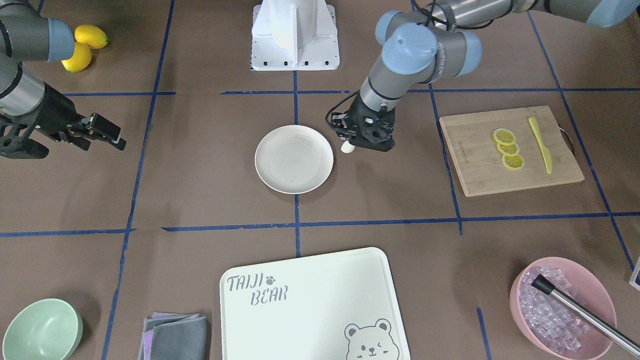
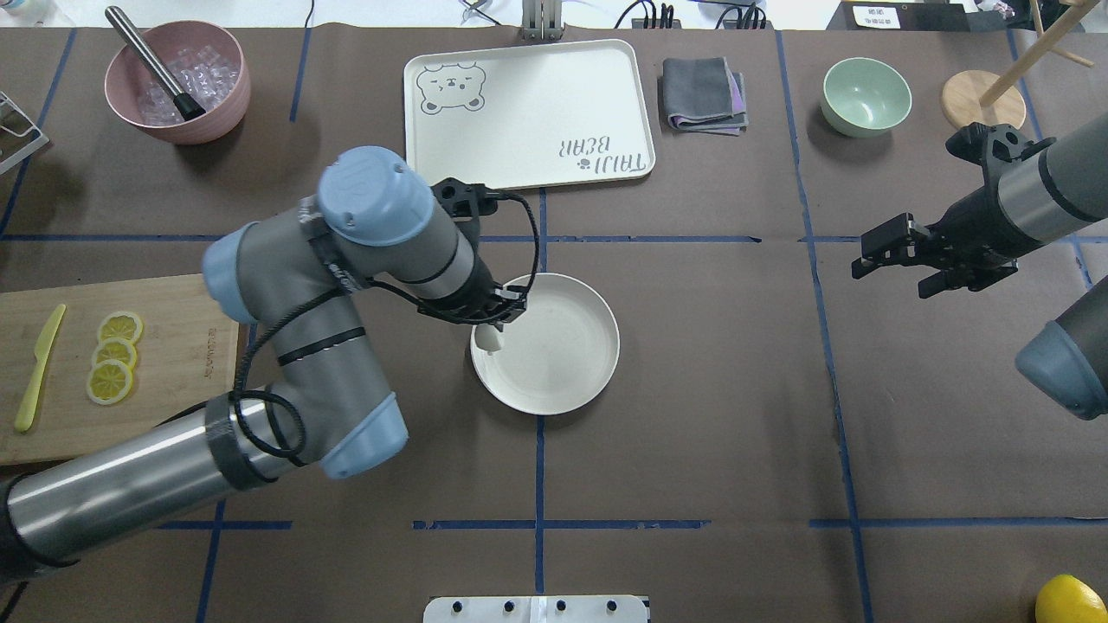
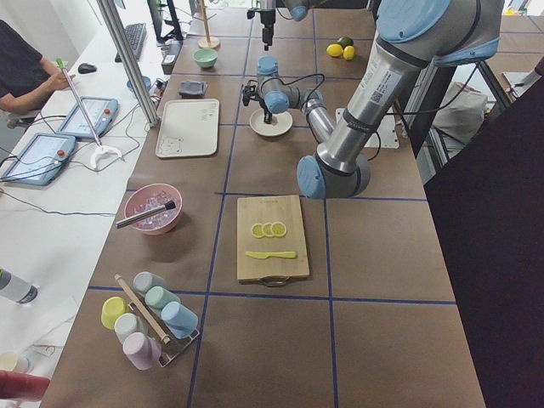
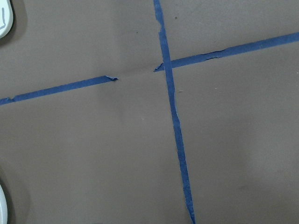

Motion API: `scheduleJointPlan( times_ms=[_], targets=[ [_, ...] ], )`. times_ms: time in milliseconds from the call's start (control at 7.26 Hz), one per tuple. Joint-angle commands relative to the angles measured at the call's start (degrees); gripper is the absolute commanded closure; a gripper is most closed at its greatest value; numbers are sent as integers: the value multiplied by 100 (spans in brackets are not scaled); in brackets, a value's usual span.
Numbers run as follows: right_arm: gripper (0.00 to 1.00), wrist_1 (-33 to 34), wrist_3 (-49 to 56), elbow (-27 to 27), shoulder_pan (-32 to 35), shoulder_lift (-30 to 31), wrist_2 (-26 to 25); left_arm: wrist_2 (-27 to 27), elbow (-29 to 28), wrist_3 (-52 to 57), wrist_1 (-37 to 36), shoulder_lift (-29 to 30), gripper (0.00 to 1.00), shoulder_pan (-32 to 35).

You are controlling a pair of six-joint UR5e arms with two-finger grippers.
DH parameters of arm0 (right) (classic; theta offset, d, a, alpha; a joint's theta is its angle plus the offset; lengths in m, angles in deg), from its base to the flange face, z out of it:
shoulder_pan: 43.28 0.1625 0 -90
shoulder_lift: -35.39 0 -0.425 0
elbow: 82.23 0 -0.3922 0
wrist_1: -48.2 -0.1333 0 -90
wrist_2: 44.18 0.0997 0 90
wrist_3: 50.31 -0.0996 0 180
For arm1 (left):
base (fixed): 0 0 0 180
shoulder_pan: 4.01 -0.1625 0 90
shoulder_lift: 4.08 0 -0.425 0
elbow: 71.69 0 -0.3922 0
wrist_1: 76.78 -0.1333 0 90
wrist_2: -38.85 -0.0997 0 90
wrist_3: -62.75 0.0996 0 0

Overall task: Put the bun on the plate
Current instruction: 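Carry the white bun with the left gripper over the white plate, then lower the bun onto the plate and open the left gripper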

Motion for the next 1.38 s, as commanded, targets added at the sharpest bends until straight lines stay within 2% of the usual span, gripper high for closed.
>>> scheduleJointPlan(
  times_ms=[0,551,688,826,964,1101,1239],
  targets=[
    [0,-5,0,-3,152,87,-49,-476,-712,-344,19,595,80,-285],
    [0,-5,0,-12,144,105,-155,-978,-1048,-361,63,701,76,-585],
    [0,-5,0,-47,144,114,-155,-978,-1048,-353,63,719,66,-585],
    [0,-5,-9,-56,144,114,-155,-978,-1048,-344,63,710,49,-602],
    [0,-5,-9,-56,144,123,-155,-978,-1048,-335,54,710,25,-603],
    [0,-5,-9,-56,144,114,-155,-987,-1040,-335,46,701,5,-603],
    [0,-5,-9,-47,144,114,-155,-987,-1005,-344,37,701,2,-594]
  ],
)
